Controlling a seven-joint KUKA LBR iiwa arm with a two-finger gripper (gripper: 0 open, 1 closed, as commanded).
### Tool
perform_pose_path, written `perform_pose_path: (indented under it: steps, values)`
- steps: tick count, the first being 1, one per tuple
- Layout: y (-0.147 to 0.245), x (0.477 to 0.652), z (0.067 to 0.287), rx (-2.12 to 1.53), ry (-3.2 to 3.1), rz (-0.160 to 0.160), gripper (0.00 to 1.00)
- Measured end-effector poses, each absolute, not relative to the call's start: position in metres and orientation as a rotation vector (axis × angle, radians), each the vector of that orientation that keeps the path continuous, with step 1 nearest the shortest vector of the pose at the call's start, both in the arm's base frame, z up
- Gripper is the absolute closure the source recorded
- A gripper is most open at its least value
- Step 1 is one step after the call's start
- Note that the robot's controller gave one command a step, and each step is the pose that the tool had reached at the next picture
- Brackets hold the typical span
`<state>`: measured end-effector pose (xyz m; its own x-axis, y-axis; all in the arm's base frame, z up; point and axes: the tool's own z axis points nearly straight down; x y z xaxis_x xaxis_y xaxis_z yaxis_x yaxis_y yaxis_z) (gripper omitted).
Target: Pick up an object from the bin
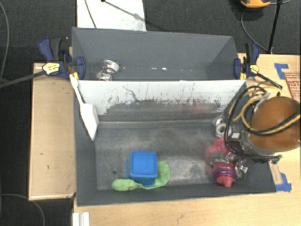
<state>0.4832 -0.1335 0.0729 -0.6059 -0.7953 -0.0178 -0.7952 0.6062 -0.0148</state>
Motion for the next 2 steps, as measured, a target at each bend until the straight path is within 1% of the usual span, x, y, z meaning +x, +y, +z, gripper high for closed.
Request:
perform_pose_path:
  steps: [1, 2]
  values:
    - [-0.133, 0.483, 0.077, -1.387, 2.799, -0.004, 1.0]
    - [-0.133, 0.48, 0.095, -1.39, 2.814, 0.006, 1.0]
